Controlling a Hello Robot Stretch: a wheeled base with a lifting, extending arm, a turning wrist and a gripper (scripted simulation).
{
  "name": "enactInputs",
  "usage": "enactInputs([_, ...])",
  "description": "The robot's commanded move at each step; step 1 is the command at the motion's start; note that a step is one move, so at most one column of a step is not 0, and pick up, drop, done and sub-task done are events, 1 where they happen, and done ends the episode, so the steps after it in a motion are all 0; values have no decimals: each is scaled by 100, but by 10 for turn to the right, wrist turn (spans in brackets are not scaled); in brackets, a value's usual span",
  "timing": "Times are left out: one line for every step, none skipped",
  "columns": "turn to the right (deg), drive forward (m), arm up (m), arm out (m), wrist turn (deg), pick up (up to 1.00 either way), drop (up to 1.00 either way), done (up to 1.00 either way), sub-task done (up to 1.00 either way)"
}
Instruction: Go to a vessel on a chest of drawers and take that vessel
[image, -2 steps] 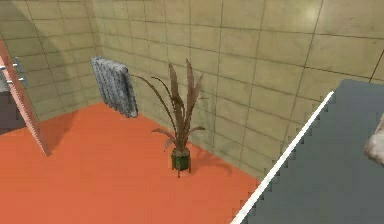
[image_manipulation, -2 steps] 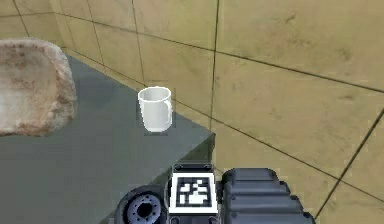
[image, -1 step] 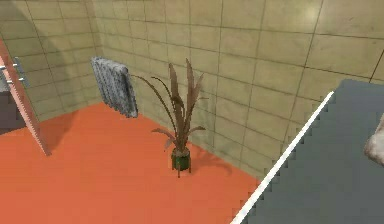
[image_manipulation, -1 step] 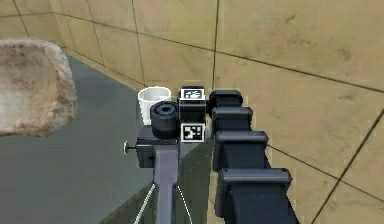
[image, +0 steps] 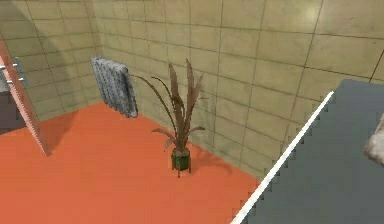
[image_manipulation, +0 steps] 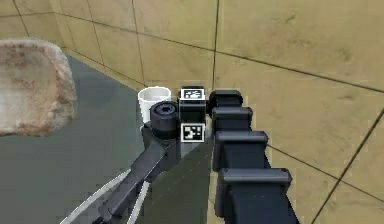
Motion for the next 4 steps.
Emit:
enactInputs([0,0,0,0,450,0,0,0,0])
enactInputs([0,0,0,0,450,0,0,0,0])
enactInputs([0,0,0,0,390,0,0,0,0])
enactInputs([0,0,0,0,0,100,0,0,0])
